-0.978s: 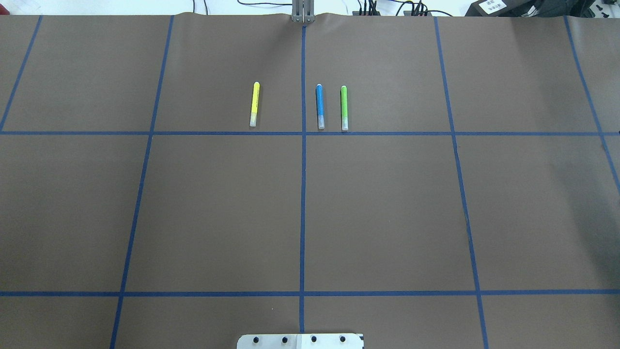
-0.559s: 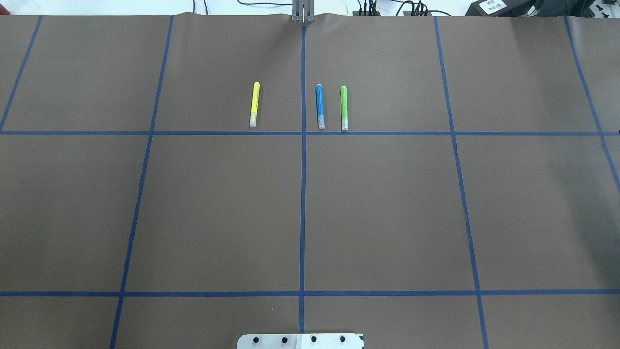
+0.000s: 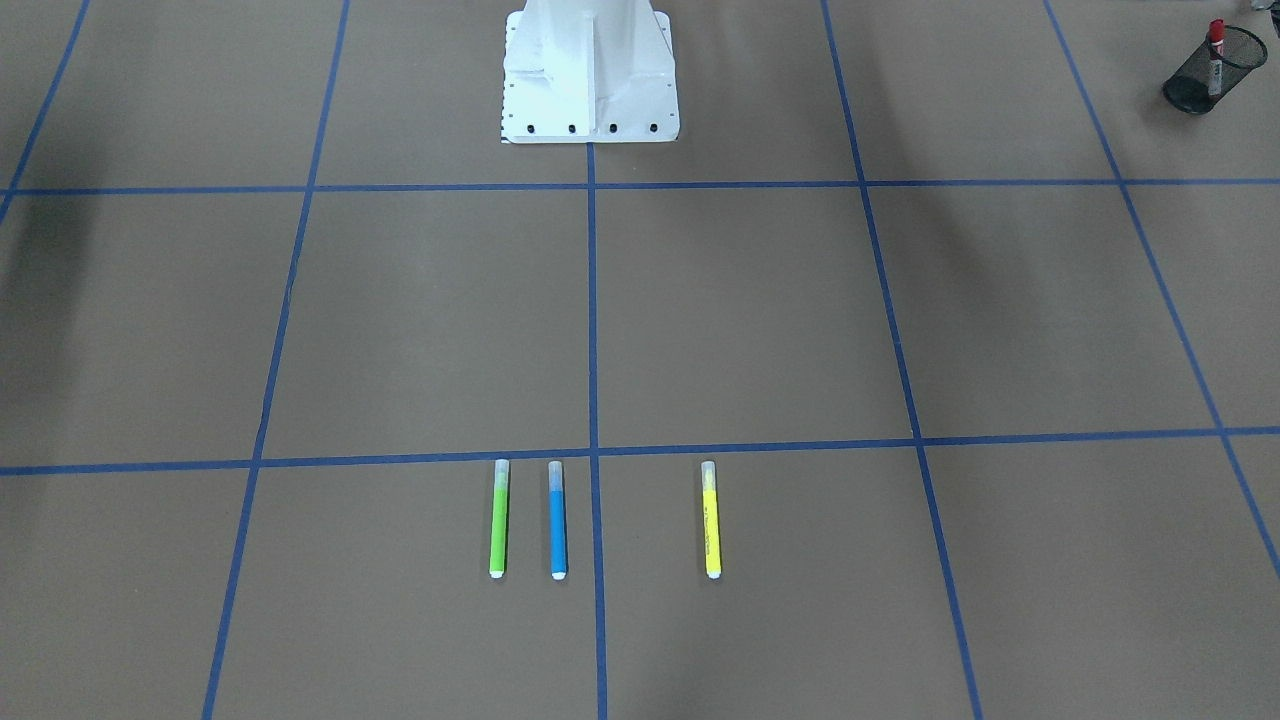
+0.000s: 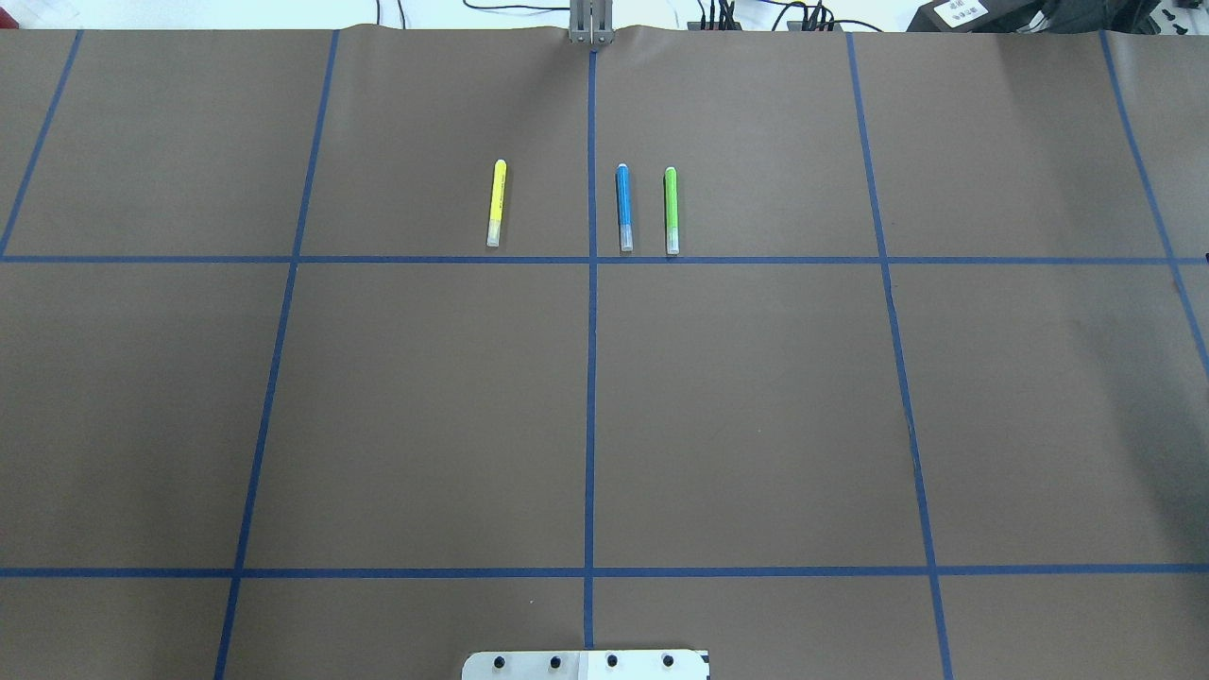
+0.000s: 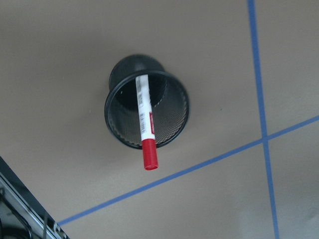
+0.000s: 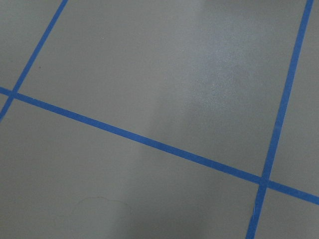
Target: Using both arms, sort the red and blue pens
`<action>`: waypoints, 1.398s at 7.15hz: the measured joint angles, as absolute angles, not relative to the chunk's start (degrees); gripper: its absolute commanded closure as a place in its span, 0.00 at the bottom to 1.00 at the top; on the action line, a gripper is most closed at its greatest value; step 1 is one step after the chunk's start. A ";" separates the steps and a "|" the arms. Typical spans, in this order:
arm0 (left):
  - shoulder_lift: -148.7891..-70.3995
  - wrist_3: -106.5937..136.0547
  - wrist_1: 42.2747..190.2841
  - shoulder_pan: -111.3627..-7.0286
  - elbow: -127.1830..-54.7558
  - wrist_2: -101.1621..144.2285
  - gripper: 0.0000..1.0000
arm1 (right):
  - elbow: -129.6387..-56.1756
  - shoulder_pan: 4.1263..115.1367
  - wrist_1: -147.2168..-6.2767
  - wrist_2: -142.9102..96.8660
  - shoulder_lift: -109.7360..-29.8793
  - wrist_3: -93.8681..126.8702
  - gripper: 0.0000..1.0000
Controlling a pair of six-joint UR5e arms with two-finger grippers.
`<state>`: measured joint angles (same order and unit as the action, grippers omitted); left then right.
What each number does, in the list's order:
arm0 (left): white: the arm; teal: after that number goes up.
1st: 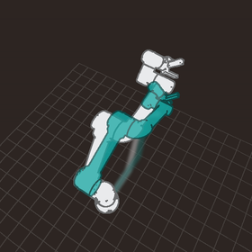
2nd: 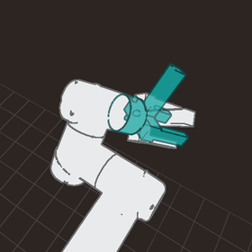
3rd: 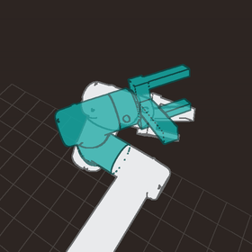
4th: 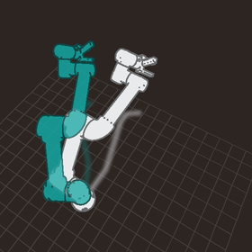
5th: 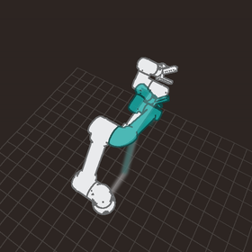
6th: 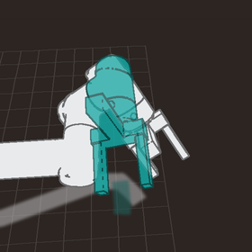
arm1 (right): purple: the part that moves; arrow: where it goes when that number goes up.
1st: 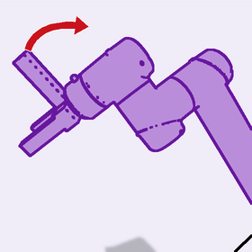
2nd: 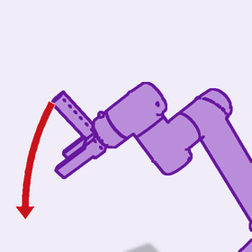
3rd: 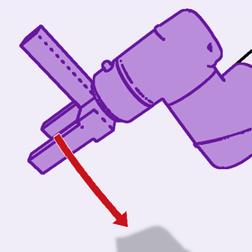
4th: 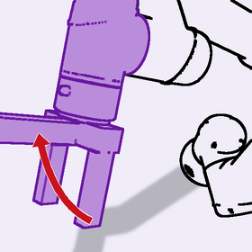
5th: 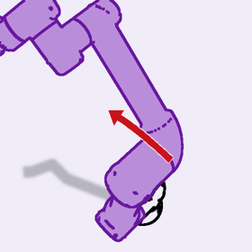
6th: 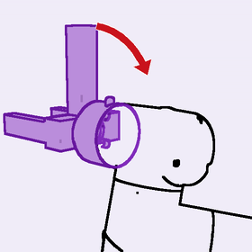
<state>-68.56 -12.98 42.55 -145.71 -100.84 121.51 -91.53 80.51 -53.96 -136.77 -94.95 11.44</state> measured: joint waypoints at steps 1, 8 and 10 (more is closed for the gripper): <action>-68.90 -12.99 48.81 -139.99 -102.08 123.87 0.00 | -91.35 80.51 -53.96 -136.91 -94.93 11.51 0.00; -78.57 -9.79 77.94 -101.77 -107.45 132.35 0.00 | -93.08 77.83 -53.89 -137.19 -92.87 18.75 0.00; -81.75 -5.89 79.62 -97.96 -107.49 135.16 0.00 | -94.48 69.97 -55.06 -133.52 -86.10 33.99 0.00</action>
